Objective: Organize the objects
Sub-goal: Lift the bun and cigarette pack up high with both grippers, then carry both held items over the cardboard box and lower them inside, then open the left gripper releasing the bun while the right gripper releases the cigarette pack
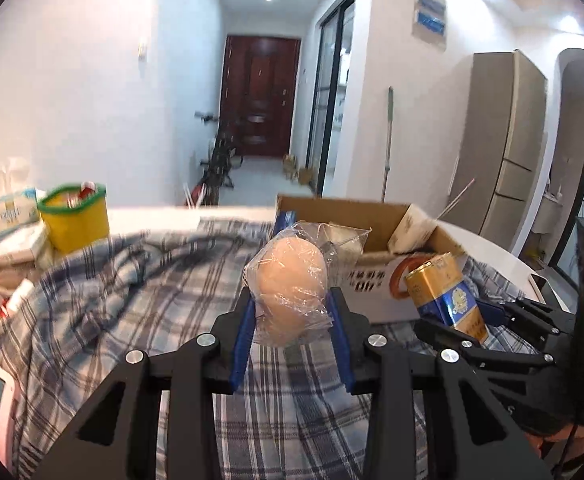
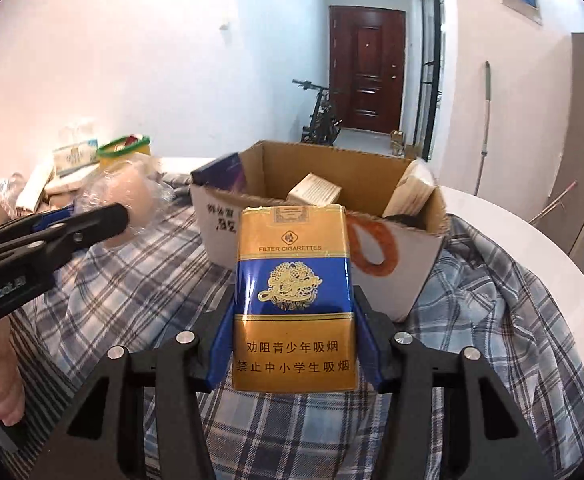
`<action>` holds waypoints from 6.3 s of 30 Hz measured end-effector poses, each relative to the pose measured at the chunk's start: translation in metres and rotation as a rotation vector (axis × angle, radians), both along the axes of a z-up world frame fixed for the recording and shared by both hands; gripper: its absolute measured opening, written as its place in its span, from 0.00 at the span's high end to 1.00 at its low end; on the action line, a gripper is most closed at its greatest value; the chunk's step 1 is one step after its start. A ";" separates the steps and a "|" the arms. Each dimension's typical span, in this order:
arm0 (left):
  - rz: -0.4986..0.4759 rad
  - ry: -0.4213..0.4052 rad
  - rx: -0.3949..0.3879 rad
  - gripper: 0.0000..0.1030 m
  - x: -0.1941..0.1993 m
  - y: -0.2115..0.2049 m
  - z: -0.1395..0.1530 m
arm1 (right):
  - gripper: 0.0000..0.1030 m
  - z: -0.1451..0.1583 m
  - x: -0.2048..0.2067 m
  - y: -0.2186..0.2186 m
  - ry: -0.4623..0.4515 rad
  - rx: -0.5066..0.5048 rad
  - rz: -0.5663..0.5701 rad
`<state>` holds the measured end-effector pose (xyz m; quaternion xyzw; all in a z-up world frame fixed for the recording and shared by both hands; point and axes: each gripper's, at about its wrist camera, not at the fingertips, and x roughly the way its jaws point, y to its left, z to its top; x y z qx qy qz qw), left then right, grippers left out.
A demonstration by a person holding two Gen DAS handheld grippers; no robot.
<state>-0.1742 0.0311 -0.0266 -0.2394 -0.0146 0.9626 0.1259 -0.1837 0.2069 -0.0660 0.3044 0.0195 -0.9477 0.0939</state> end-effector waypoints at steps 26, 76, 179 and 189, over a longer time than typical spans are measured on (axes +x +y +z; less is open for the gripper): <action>-0.034 0.016 0.034 0.65 0.002 -0.001 0.001 | 0.50 0.012 0.003 -0.001 0.107 0.037 -0.078; -0.089 0.578 0.123 0.65 0.112 -0.013 0.228 | 0.50 0.261 0.138 0.033 0.868 -0.195 -0.136; 0.107 0.003 -0.064 0.12 -0.147 0.035 0.053 | 0.49 0.093 -0.121 0.026 0.017 -0.050 -0.118; 0.127 0.012 -0.016 0.12 -0.145 0.022 0.057 | 0.49 0.073 -0.136 0.034 -0.068 -0.052 -0.122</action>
